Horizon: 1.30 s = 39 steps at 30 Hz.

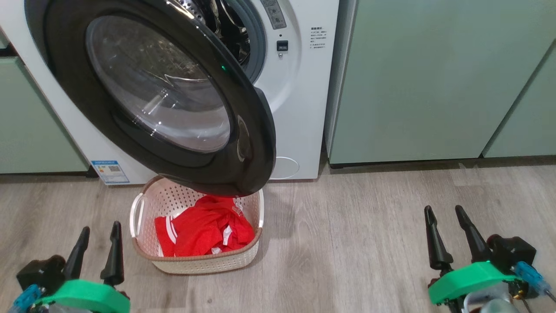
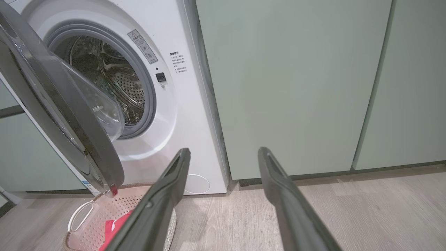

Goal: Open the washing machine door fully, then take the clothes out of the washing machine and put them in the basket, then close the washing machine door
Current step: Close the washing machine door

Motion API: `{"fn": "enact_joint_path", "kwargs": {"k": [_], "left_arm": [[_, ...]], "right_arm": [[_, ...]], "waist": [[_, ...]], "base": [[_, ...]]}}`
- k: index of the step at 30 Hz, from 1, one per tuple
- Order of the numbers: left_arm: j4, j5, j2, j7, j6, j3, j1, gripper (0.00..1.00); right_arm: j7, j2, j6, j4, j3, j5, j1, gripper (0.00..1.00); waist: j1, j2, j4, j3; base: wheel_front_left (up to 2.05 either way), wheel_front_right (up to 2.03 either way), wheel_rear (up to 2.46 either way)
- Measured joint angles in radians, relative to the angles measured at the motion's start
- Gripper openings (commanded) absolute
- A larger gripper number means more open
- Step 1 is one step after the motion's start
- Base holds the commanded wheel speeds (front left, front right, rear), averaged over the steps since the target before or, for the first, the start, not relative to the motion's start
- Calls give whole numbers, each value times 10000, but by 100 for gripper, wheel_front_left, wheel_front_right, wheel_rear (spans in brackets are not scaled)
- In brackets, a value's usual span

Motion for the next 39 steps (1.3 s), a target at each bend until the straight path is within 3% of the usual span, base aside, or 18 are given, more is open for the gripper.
{"fn": "enact_joint_path", "kwargs": {"k": [11,12,13,14,15,19,25,33,39], "left_arm": [[153,318,-33,0,0,211,-10,100],[153,318,-33,0,0,211,-10,100],[157,318,-33,0,0,213,-10,100],[159,320,-33,0,0,222,-10,100],[159,334,-33,0,0,230,-11,100],[167,499,-58,0,0,198,-13,100],[259,583,-180,0,-2,61,-65,100],[384,686,-389,0,-2,-259,-219,100],[506,686,-593,0,-2,-629,-509,100]], "right_arm": [[0,42,0,2,-13,2,9,100],[0,42,0,2,-13,2,9,66],[0,44,0,-40,-61,2,9,49],[0,46,0,-198,-169,0,8,16],[0,46,0,-397,-324,0,-4,0],[-2,56,0,-980,-922,15,-90,0],[-2,58,0,-1708,-713,127,-1052,0],[-35,-29,0,-2130,1246,435,-2500,0],[-35,-65,0,-842,3110,754,-3276,0]], "waist": [[0,0,-2,41],[0,0,-2,41],[0,0,6,47],[0,0,17,57],[0,0,35,66],[0,0,210,109],[0,0,708,205],[0,0,1684,349],[0,0,2563,449]], "base": [[0,0,0],[0,0,0],[0,0,0],[0,0,0],[0,0,0],[0,0,0],[0,0,0],[0,0,0],[0,0,0]]}}
